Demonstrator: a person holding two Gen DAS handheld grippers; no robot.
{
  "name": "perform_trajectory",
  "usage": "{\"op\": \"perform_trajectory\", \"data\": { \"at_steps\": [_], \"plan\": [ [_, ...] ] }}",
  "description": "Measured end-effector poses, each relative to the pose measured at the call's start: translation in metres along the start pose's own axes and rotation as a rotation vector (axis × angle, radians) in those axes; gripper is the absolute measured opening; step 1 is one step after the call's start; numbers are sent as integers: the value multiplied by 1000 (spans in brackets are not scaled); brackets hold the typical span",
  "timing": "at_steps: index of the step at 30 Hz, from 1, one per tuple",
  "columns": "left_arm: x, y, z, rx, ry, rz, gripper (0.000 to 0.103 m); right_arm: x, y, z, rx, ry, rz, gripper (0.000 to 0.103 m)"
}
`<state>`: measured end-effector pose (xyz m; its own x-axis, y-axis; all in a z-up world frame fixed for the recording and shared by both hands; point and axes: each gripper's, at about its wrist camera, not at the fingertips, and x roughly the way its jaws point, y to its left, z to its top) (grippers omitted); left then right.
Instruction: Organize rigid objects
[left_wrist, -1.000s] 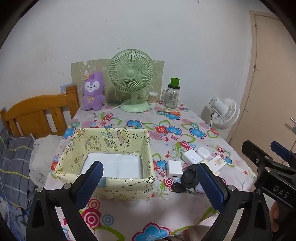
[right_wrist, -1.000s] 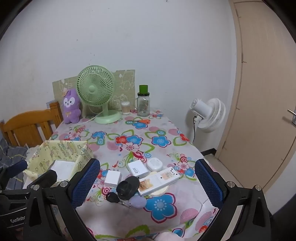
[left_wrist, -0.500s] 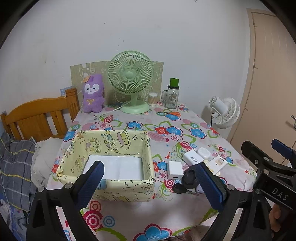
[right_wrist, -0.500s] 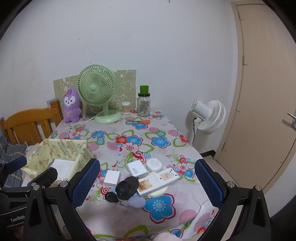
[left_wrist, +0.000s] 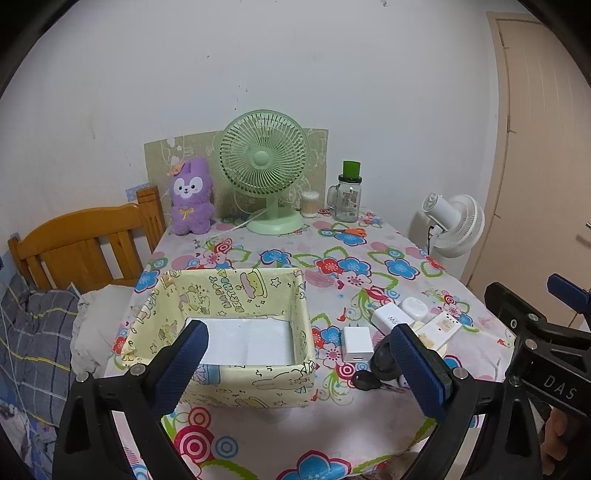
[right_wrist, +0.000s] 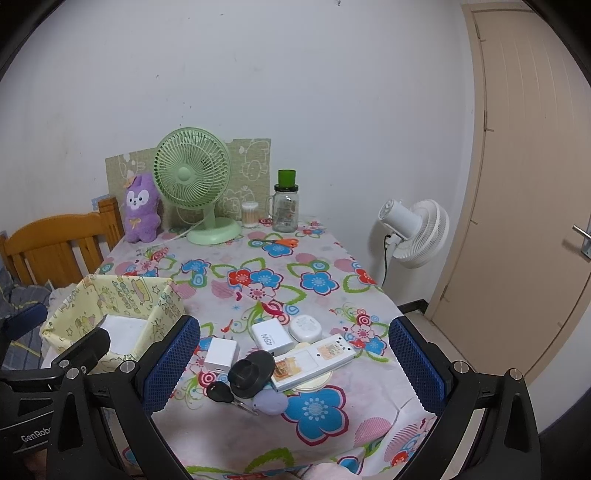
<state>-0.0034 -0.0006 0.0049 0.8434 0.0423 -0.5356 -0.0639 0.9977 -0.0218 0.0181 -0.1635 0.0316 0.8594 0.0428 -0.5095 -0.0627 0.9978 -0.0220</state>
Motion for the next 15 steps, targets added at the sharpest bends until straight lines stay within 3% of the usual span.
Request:
{"op": "perform_trajectory", "data": {
  "at_steps": [15],
  "plan": [
    [0, 0, 0, -1, -8, 24, 99, -1, 1, -3, -9, -14, 0, 103]
  ]
}}
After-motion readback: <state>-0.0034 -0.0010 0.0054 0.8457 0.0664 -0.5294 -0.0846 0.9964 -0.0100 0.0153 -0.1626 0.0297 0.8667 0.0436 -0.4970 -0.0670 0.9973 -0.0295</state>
